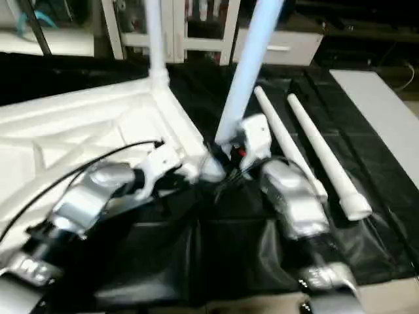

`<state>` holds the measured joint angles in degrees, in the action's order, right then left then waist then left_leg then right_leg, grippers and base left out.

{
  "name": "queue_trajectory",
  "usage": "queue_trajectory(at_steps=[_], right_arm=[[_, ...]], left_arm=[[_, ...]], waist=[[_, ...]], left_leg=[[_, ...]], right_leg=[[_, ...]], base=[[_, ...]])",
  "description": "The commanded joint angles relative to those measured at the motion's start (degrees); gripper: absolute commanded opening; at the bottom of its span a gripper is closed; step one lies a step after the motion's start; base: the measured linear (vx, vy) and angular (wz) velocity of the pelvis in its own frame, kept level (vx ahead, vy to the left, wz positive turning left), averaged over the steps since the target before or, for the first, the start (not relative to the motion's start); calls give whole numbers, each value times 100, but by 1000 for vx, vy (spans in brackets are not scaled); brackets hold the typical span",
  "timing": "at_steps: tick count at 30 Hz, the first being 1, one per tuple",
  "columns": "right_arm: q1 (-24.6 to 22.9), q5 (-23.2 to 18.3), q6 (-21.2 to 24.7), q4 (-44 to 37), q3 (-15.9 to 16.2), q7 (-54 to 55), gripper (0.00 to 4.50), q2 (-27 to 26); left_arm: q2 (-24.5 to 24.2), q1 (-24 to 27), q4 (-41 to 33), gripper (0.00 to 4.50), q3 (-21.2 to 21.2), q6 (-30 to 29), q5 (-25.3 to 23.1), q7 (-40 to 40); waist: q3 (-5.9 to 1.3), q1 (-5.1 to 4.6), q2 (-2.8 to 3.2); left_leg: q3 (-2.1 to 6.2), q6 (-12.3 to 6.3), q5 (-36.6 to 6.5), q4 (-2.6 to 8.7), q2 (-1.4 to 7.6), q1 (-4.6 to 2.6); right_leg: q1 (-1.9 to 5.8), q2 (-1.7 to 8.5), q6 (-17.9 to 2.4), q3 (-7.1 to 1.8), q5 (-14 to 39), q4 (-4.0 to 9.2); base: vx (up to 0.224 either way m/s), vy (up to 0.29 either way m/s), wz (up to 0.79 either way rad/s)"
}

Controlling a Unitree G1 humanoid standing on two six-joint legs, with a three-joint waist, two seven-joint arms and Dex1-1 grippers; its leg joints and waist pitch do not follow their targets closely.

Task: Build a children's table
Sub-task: Insert table leg to table base

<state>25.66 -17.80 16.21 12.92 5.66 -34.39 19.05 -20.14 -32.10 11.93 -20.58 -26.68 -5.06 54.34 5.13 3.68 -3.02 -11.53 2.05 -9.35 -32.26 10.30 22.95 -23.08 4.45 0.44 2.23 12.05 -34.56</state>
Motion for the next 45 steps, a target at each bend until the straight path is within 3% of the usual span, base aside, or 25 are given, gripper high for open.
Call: queue_trajectory(at_steps=[1, 7, 15, 16, 18, 23, 33, 42, 45], right_arm=[[-221, -133, 260, -492, 130, -484, 419, 312], [-698, -264, 673, -1249, 520, -1372, 419, 864], [-835, -112, 770, -1478, 773, -1659, 419, 1053], [-852, -97, 765, -1486, 791, -1689, 404, 1074], [-876, -82, 747, -1483, 802, -1719, 404, 1093], [-896, -88, 749, -1493, 783, -1774, 349, 1114], [-931, -114, 729, -1446, 786, -1881, 269, 1082], [-975, -117, 773, -1401, 795, -1921, 259, 1058], [-920, -3, 752, -1092, 671, -1499, 259, 822]], left_arm=[[-125, 196, -78, 0, -252, 236, 217, 519], [-751, 460, -508, 0, -499, 867, 545, 1741], [-801, 383, -385, 0, -472, 1010, 514, 1762], [-795, 366, -345, 0, -468, 1041, 497, 1750], [-795, 356, -307, 0, -468, 1082, 491, 1752], [-797, 347, -271, 0, -467, 1126, 468, 1756], [-773, 321, -184, 0, -476, 1200, 457, 1759], [-767, 319, -162, 0, -482, 1193, 456, 1768], [-736, 332, -144, 0, -431, 1082, 467, 1672]], waist=[[-307, 32, 15], [-316, 43, 15], [-317, 118, 9], [-320, 126, 5], [-334, 130, 16], [-358, 139, 2], [-389, 153, 14], [-388, 157, 3], [-376, 141, 4]], left_leg=[[120, -365, -669, 338, 339, -217], [118, -415, -609, 325, 333, -223], [108, -205, -876, 324, 335, -243], [107, -198, -834, 319, 332, -238], [109, -203, -779, 313, 331, -239], [113, -335, -529, 279, 322, -218], [115, -342, -549, 254, 323, -226], [117, -343, -578, 243, 322, -221], [117, -266, -749, 250, 316, -215]], right_leg=[[241, 361, -1330, -232, -98, 307], [211, 359, -1389, -226, -139, 283], [192, 382, -1317, -245, 309, 302], [194, 380, -1307, -245, 261, 296], [201, 383, -1315, -244, 162, 281], [226, 378, -1403, -234, -207, 228], [239, 383, -1484, -228, -223, 210], [240, 385, -1487, -228, -170, 203], [222, 394, -1465, -232, 103, 227]], base=[[0, 0, 0], [0, 0, 0], [0, 0, 0], [0, 0, 0], [0, 0, 0], [0, 0, 0], [0, 0, 0], [0, 0, 0], [0, 0, 0]])
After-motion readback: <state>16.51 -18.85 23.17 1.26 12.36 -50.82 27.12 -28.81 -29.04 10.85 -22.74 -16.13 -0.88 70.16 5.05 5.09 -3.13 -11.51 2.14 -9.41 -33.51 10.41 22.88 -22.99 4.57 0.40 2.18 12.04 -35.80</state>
